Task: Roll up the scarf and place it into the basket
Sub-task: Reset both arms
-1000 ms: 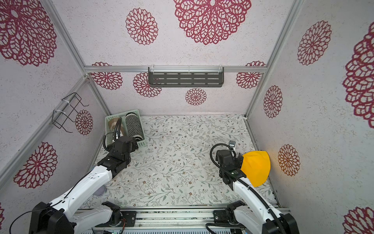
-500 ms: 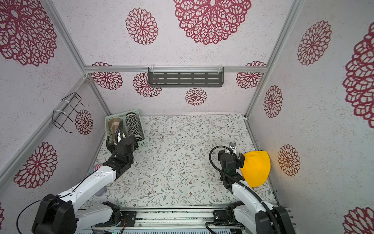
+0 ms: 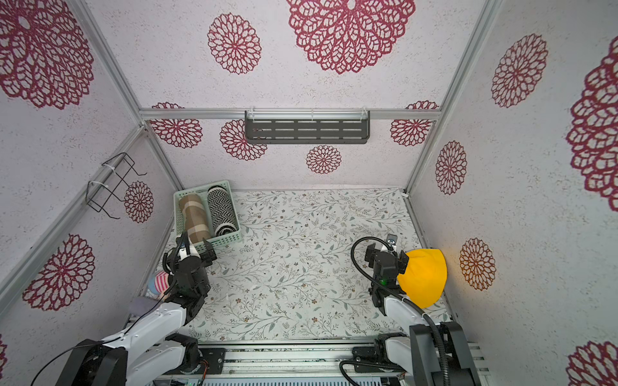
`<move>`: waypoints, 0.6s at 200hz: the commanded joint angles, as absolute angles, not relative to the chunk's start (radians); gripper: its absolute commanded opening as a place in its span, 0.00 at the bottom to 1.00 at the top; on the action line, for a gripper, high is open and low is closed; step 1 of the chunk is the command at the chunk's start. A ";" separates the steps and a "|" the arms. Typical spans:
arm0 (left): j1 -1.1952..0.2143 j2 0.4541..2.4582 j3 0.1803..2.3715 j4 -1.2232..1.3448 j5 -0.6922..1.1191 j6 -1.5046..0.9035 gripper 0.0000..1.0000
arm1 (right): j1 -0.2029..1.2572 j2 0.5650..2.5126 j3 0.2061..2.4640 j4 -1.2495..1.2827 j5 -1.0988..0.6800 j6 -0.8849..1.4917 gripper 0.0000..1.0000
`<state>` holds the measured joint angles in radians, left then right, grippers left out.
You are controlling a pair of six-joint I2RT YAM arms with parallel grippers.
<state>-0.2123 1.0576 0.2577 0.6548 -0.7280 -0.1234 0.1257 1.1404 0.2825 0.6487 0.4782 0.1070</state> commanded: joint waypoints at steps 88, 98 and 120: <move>-0.028 1.636 0.228 1.372 -0.449 -0.010 0.97 | 0.068 1.197 0.241 0.853 0.378 0.088 0.99; -0.028 1.635 0.218 1.396 -0.445 -0.017 0.97 | 0.063 1.220 0.241 0.875 0.362 0.086 0.99; 0.018 1.579 0.285 1.191 -0.385 -0.061 0.97 | 0.056 1.260 0.225 0.941 0.346 0.079 0.99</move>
<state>-0.0250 1.6142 0.2234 1.2415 -0.4725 -0.0418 0.0673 1.2316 0.2413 0.8112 0.3843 0.0975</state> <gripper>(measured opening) 0.975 0.989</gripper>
